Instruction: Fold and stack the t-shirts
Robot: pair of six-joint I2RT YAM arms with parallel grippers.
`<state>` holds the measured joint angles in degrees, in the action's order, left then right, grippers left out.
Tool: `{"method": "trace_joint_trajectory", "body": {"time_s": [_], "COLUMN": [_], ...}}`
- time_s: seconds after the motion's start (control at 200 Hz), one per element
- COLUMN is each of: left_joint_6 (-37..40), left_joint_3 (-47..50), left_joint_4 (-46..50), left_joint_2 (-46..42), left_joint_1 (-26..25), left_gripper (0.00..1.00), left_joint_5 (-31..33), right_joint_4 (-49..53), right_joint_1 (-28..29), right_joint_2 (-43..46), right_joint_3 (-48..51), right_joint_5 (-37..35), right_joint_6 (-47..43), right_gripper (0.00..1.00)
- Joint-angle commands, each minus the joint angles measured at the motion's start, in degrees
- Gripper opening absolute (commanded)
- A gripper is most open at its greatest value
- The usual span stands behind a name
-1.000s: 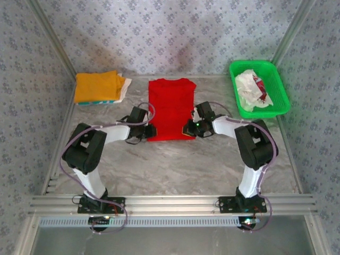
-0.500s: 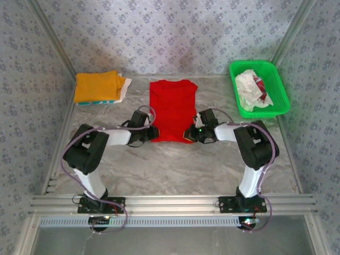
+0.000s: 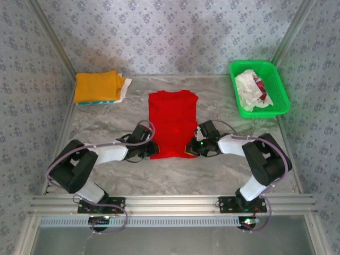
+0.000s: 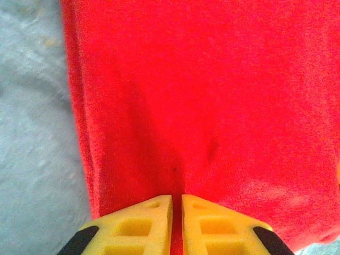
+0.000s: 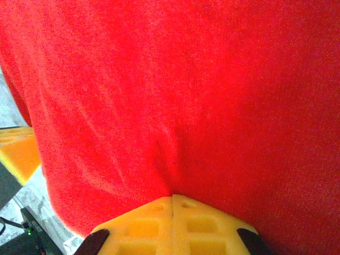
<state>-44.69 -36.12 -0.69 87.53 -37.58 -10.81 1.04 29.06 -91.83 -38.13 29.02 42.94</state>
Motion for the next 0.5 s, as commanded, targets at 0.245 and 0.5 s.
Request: {"method": "trace_joint_trajectory", "body": {"time_s": [0.245, 0.5], "left_joint_6": [-3.3, -8.5], "left_joint_3": [0.4, 7.2], "left_joint_4": [18.9, 15.7], "left_joint_2": [-18.8, -22.9], "left_joint_1": [0.8, 5.6], "left_gripper": [0.38, 0.5], "left_joint_5": [6.6, -6.1], "right_joint_4": [15.2, 15.1], "right_joint_1": [0.0, -4.6], "right_joint_2": [14.6, 17.3], "right_joint_3": [0.4, 4.4], "right_joint_5": [-5.9, -4.8], "right_joint_6": [1.8, 1.7], "right_gripper": [0.21, 0.33]}}
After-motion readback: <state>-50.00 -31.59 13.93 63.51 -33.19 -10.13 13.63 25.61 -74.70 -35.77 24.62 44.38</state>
